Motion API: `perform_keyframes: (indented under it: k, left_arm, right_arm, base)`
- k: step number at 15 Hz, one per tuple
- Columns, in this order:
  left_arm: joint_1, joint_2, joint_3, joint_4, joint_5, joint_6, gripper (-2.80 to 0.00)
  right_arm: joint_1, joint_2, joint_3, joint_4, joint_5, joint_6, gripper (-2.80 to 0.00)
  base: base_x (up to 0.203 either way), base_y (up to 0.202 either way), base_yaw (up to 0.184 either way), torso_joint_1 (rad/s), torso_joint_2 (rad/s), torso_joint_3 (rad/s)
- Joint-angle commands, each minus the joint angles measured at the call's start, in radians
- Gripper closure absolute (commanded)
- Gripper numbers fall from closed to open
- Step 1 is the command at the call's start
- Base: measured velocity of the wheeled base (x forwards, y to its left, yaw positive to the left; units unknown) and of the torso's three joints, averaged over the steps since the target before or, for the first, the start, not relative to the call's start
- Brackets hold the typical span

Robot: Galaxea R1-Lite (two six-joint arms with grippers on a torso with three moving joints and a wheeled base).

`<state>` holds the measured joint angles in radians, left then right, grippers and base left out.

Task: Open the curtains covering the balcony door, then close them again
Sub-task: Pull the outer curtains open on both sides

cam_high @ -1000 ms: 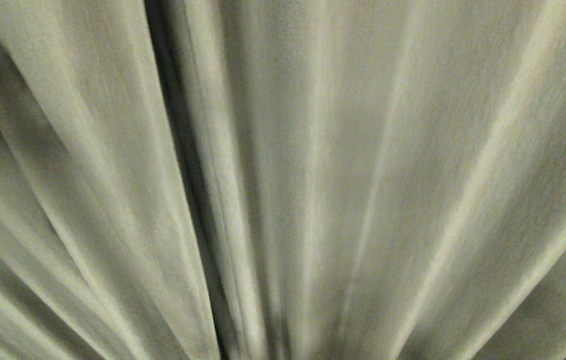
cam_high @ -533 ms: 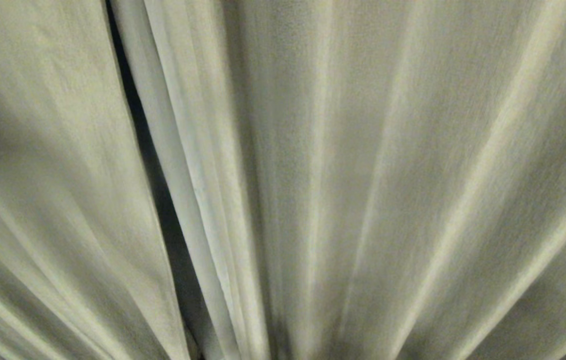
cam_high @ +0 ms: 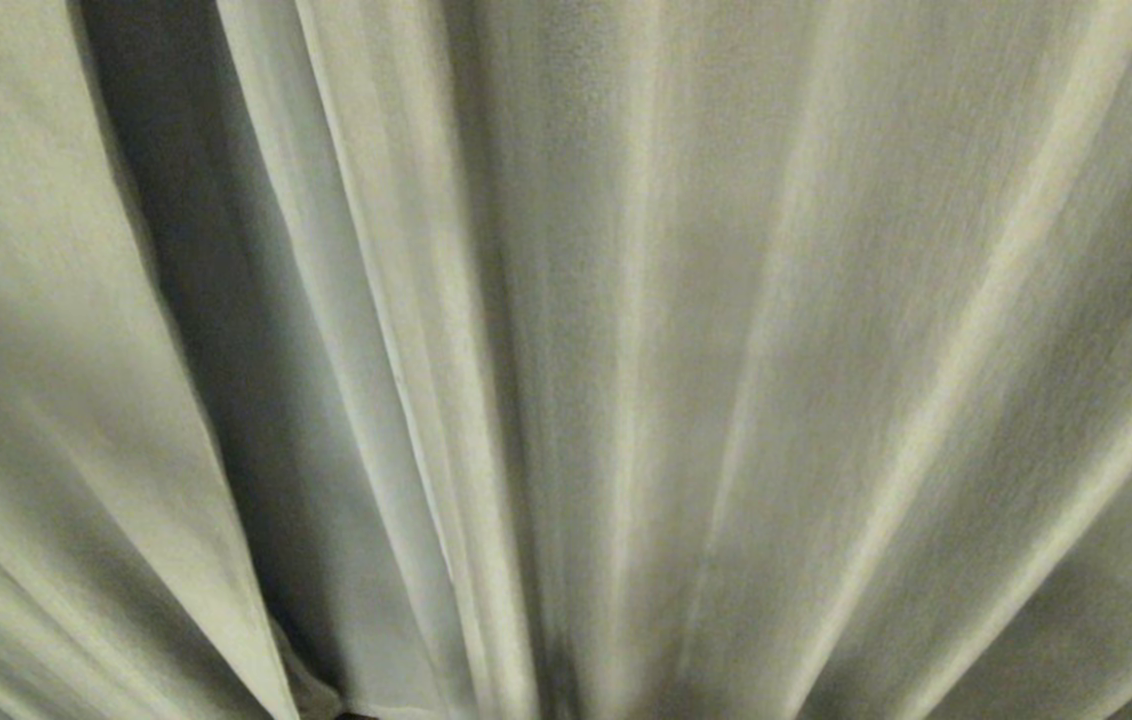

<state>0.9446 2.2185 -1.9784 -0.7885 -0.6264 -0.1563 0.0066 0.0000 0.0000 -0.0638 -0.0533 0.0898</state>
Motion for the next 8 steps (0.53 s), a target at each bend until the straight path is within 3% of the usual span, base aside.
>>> perform_keyframes:
  k: [1, 8]
  left_arm:
    - [0.038, 0.045, -0.011, -0.003, -0.004, -0.002, 0.00]
    - [0.084, 0.077, -0.011, -0.011, -0.003, -0.029, 0.00]
  right_arm:
    - [0.000, 0.000, 0.000, -0.001, 0.000, 0.001, 0.00]
    - [0.000, 0.000, 0.000, -0.001, 0.000, 0.001, 0.00]
  base:
    - [0.000, 0.000, 0.000, 0.000, 0.00, 0.000]
    - [0.000, 0.000, 0.000, 0.000, 0.00, 0.000]
